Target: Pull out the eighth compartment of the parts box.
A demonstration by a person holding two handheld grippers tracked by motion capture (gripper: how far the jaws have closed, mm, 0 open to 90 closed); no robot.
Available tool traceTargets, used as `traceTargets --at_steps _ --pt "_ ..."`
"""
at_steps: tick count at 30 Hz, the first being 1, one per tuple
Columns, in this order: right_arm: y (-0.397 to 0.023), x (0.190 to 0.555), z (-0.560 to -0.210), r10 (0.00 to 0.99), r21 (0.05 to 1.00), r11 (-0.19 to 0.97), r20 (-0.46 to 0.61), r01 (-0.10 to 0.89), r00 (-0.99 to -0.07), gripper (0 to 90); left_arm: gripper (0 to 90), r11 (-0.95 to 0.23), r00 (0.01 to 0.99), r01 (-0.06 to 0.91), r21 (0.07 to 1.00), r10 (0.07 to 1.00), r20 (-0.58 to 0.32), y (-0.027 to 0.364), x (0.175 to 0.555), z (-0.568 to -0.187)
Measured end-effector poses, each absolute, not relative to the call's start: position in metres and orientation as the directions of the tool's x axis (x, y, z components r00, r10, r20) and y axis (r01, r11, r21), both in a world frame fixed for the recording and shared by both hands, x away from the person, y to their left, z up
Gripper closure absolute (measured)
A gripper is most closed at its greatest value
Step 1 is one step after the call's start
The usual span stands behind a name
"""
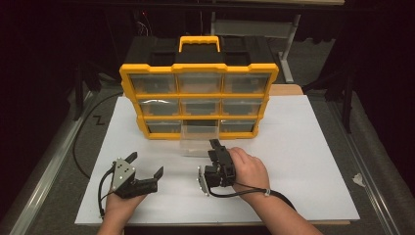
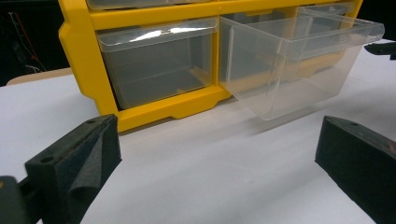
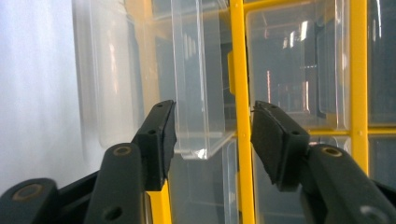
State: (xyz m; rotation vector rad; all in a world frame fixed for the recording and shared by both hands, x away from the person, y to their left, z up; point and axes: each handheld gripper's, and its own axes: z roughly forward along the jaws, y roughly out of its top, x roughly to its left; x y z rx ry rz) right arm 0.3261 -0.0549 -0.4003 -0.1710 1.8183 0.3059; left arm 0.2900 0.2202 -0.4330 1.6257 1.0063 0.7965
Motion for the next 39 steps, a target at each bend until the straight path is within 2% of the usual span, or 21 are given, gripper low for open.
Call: traceTargets --at_steps 18,32,39 --pt "-0.096 0.324 -0.41 0.036 0.109 0.961 -0.961 -0.255 -0.274 42.7 1.1 -0.128 0.427 0.233 0.964 0.904 0.017 0.22 0.29 -0.435" --pt "-0.167 0.332 -0.431 0.065 0.101 0.988 -0.956 -0.117 -0.285 39.5 1.1 -0.145 0.428 0.243 0.959 0.903 0.028 0.22 0.291 -0.436" --pt "-0.2 0.333 -0.437 0.089 0.12 0.989 -0.954 -0.092 -0.287 36.1 1.1 -0.143 0.423 0.251 0.957 0.906 0.024 0.219 0.291 -0.438"
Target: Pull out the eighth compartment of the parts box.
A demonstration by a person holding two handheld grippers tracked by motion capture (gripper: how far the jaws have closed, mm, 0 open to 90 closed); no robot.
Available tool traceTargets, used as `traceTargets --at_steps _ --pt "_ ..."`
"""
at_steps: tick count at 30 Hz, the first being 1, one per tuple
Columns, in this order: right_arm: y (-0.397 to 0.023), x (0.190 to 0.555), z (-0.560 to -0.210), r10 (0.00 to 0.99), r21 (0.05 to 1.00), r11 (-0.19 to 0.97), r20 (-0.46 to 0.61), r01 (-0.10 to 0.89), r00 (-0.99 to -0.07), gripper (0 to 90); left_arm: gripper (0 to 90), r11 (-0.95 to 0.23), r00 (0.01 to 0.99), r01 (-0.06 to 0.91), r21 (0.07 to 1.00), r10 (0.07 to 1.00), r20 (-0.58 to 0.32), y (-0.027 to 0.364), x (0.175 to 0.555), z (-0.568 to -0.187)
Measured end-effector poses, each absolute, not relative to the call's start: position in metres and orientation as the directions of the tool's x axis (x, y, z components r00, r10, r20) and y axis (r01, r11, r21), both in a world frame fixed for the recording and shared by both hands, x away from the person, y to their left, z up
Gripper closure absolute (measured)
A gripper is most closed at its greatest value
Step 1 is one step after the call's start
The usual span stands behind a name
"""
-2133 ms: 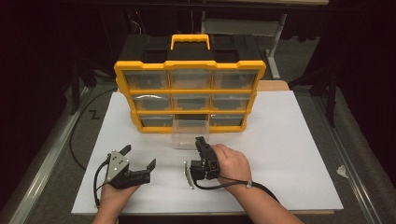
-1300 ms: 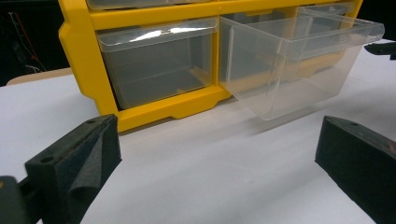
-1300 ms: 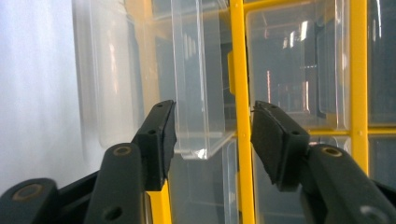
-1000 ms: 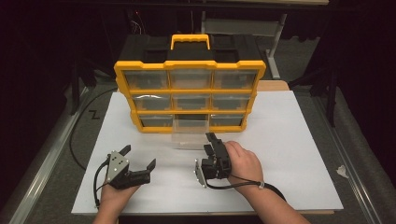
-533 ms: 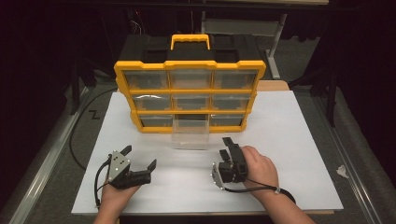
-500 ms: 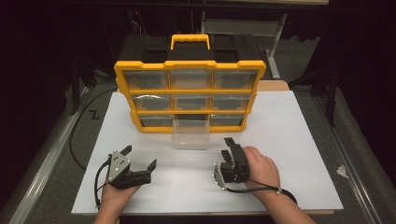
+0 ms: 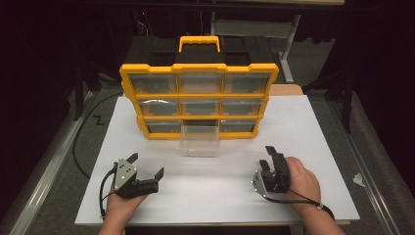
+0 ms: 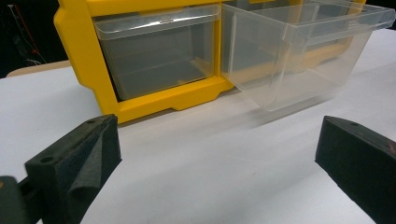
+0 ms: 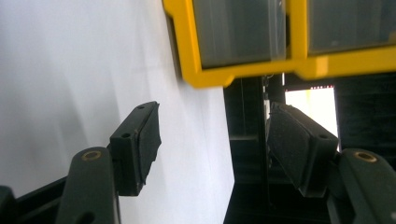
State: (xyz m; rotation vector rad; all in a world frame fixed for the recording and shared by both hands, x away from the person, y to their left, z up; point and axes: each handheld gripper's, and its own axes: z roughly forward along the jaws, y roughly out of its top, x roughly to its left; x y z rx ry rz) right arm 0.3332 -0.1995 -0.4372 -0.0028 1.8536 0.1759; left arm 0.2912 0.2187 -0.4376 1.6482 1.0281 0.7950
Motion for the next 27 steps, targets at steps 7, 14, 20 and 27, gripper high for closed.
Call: traceTargets --at_steps 7,14,20,27 --pt "-0.2054 0.3388 -0.4401 0.107 0.13 0.99 -0.941 -0.051 -0.32 32.1 1.1 -0.149 0.425 0.249 0.957 0.905 0.03 0.2185 0.2908 -0.4372" --pt "-0.2046 0.341 -0.4423 0.087 0.11 0.993 -0.935 -0.048 -0.343 27.5 1.1 -0.153 0.428 0.25 0.956 0.903 0.032 0.2184 0.2904 -0.4374" --pt "-0.2069 0.3409 -0.4404 0.084 0.107 0.993 -0.938 -0.051 -0.335 19.7 1.1 -0.151 0.431 0.243 0.958 0.902 0.033 0.2183 0.2896 -0.4366" --pt "-0.2061 0.3396 -0.438 0.072 0.099 0.993 -0.942 -0.066 -0.326 12.1 1.1 -0.153 0.434 0.241 0.958 0.9 0.035 0.2182 0.2899 -0.4364"
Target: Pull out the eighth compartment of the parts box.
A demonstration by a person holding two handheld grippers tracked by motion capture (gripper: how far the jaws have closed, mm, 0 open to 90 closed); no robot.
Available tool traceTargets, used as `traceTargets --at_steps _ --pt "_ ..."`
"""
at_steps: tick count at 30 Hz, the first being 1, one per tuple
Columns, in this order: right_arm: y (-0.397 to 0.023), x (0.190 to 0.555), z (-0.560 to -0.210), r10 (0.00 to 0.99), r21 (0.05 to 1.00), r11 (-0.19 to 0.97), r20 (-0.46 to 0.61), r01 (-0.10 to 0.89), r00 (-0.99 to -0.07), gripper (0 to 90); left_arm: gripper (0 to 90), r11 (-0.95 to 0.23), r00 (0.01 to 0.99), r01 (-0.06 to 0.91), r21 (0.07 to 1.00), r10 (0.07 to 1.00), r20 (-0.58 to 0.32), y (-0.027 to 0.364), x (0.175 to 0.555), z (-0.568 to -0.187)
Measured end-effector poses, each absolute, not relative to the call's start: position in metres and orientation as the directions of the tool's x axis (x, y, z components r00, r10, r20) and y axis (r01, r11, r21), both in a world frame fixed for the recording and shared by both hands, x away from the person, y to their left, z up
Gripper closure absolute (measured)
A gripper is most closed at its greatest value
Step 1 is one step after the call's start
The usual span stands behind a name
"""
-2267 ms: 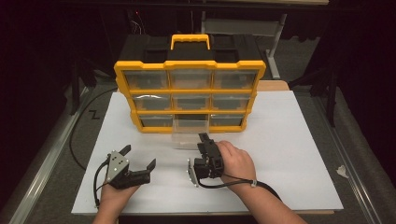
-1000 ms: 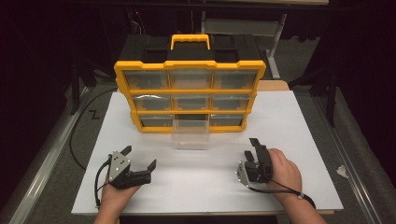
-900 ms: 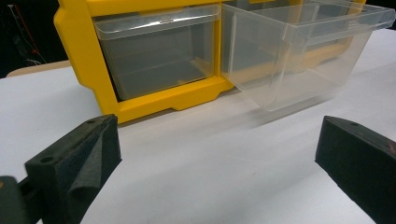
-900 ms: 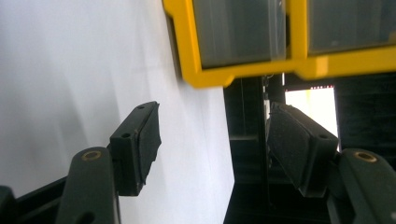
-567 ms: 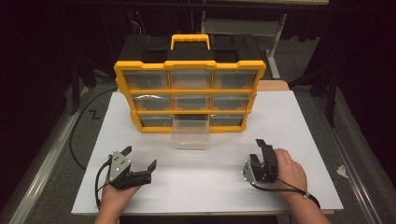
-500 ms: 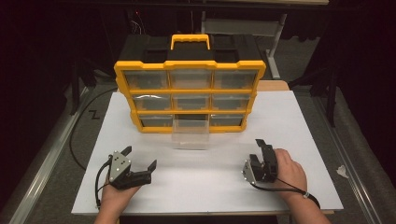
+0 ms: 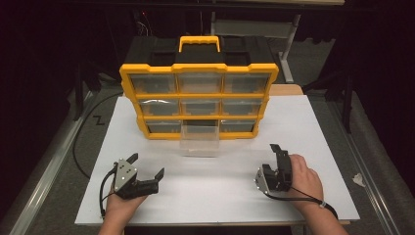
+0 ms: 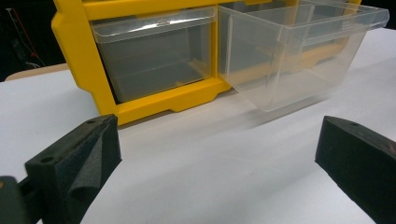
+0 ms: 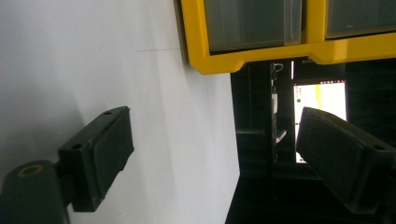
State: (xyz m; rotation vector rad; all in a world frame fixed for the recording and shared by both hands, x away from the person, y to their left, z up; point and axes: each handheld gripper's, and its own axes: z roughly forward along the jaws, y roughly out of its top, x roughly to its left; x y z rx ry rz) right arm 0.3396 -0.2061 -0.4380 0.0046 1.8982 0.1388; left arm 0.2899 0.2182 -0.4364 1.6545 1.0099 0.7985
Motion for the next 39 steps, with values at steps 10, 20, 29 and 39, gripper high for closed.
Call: traceTargets --at_steps 10,20,29,39 --pt "-0.204 0.337 -0.437 0.079 0.105 0.991 -0.955 -0.079 -0.286 0.5 1.1 -0.156 0.434 0.24 0.958 0.9 0.038 0.218 0.29 -0.436" --pt "-0.209 0.338 -0.436 0.208 0.23 0.973 -0.925 -0.034 -0.319 0.6 1.1 -0.166 0.433 0.241 0.956 0.9 0.047 0.218 0.29 -0.435" --pt "-0.222 0.341 -0.432 0.426 0.428 0.9 -0.819 0.084 -0.384 0.7 1.1 -0.149 0.431 0.234 0.961 0.902 0.035 0.221 0.29 -0.434" --pt "-0.244 0.339 -0.435 0.713 0.697 0.676 -0.536 0.239 -0.452 0.7 1.1 -0.136 0.435 0.239 0.962 0.9 0.019 0.222 0.292 -0.434"
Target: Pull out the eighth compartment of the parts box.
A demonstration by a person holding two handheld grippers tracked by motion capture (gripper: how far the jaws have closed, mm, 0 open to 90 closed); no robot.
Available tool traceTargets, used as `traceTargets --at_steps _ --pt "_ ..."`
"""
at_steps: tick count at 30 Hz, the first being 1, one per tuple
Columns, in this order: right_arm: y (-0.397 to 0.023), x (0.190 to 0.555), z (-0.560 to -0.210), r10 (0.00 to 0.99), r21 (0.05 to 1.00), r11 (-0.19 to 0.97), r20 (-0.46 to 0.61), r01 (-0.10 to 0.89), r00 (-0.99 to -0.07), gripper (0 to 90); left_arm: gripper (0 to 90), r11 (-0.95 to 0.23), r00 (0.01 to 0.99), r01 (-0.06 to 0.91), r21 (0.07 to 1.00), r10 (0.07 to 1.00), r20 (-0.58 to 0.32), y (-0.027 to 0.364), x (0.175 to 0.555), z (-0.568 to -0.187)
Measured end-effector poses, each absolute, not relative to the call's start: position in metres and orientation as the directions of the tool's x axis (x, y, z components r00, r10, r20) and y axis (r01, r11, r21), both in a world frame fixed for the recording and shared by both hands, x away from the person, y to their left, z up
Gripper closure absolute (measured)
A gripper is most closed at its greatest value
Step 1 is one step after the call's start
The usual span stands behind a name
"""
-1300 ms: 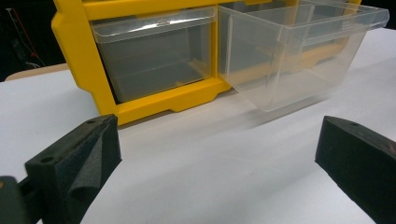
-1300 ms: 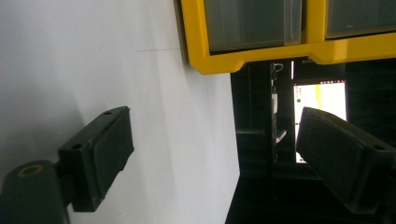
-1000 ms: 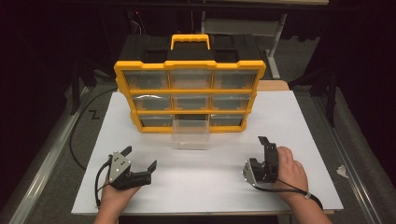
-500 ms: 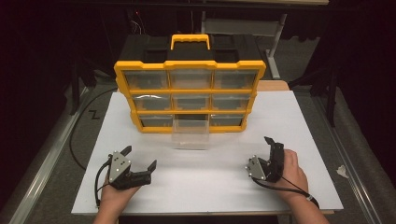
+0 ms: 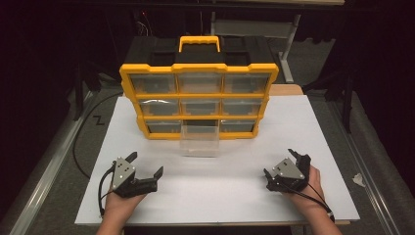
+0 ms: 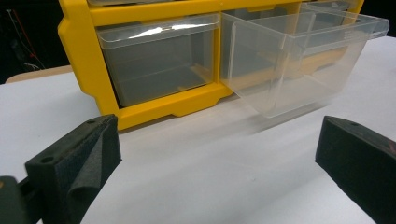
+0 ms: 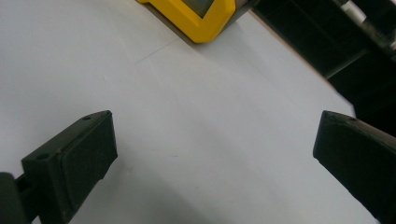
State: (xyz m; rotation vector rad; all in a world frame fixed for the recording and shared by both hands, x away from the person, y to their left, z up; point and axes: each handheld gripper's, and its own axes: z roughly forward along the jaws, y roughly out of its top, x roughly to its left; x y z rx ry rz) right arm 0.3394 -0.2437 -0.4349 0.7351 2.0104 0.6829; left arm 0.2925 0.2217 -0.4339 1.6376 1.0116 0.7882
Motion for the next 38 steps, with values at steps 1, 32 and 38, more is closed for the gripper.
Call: traceTargets --at_steps 1,32,38 --pt "-0.246 0.339 -0.435 0.736 0.722 0.644 -0.495 0.254 -0.461 0.7 1.1 -0.136 0.435 0.239 0.961 0.9 0.019 0.222 0.293 -0.434" --pt "-0.272 0.335 -0.424 0.871 0.937 0.193 -0.027 0.29 -0.491 0.7 1.1 -0.107 0.428 0.266 0.958 0.903 -0.018 0.222 0.294 -0.436" --pt "-0.273 0.333 -0.422 0.872 0.939 0.211 -0.055 0.271 -0.487 0.7 1.1 -0.106 0.416 0.271 0.957 0.909 -0.017 0.223 0.293 -0.436"
